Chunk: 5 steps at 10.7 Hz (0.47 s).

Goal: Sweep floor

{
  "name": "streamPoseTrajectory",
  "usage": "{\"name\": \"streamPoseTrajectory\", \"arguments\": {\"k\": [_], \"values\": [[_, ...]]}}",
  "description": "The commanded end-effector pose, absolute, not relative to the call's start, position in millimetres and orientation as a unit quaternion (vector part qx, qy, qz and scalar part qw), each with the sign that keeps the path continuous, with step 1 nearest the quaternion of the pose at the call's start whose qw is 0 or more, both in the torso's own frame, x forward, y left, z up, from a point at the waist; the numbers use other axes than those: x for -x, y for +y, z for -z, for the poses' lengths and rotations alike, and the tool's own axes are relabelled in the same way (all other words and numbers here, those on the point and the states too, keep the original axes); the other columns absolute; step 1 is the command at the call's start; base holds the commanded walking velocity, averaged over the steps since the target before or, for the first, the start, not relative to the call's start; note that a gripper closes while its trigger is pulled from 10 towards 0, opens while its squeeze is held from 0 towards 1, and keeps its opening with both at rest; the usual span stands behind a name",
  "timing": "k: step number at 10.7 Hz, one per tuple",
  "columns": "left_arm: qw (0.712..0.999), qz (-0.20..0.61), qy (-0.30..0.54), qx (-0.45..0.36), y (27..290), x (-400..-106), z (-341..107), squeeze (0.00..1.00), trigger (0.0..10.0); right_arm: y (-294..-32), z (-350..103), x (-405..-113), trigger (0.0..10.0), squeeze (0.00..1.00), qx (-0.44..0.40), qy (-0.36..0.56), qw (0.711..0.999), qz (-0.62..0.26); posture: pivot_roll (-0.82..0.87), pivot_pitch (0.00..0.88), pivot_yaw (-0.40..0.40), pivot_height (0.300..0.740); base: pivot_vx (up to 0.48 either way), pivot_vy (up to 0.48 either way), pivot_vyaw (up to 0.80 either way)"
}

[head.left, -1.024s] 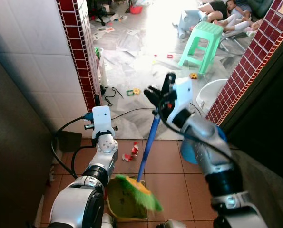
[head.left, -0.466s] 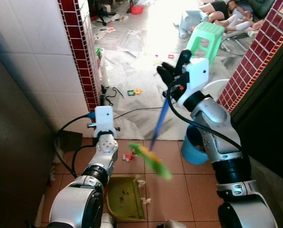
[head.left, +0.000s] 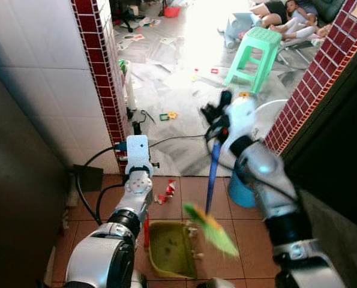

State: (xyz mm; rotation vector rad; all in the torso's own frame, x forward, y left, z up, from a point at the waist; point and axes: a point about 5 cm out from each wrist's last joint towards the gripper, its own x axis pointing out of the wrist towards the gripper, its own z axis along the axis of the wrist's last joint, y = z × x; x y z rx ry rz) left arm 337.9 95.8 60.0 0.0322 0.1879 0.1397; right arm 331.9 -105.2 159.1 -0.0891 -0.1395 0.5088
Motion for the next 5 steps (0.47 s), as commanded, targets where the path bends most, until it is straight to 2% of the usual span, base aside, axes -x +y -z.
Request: {"name": "streamPoseTrajectory", "arguments": {"k": [1, 2, 5], "values": [[0.993, -0.071, 0.093, -0.034, 99, -339, -60, 0.0, 10.0, -102, -168, -332, 10.0, 0.0, 0.051, -0.089, 0.962, -0.251, -0.09, 0.0, -0.038, 0.74, 0.0, 0.0, 0.0], [0.993, -0.085, 0.068, -0.042, 106, -341, -66, 0.0, 10.0, -99, -162, -330, 10.0, 0.0, 0.046, -0.078, 0.965, -0.245, -0.09, 0.0, -0.038, 0.74, 0.0, 0.0, 0.0], [0.996, -0.067, 0.035, -0.046, 105, -343, -74, 0.0, 10.0, -95, -158, -329, 10.0, 0.0, 0.042, -0.071, 0.967, -0.241, -0.09, 0.0, -0.041, 0.74, 0.0, 0.0, 0.0]]}}
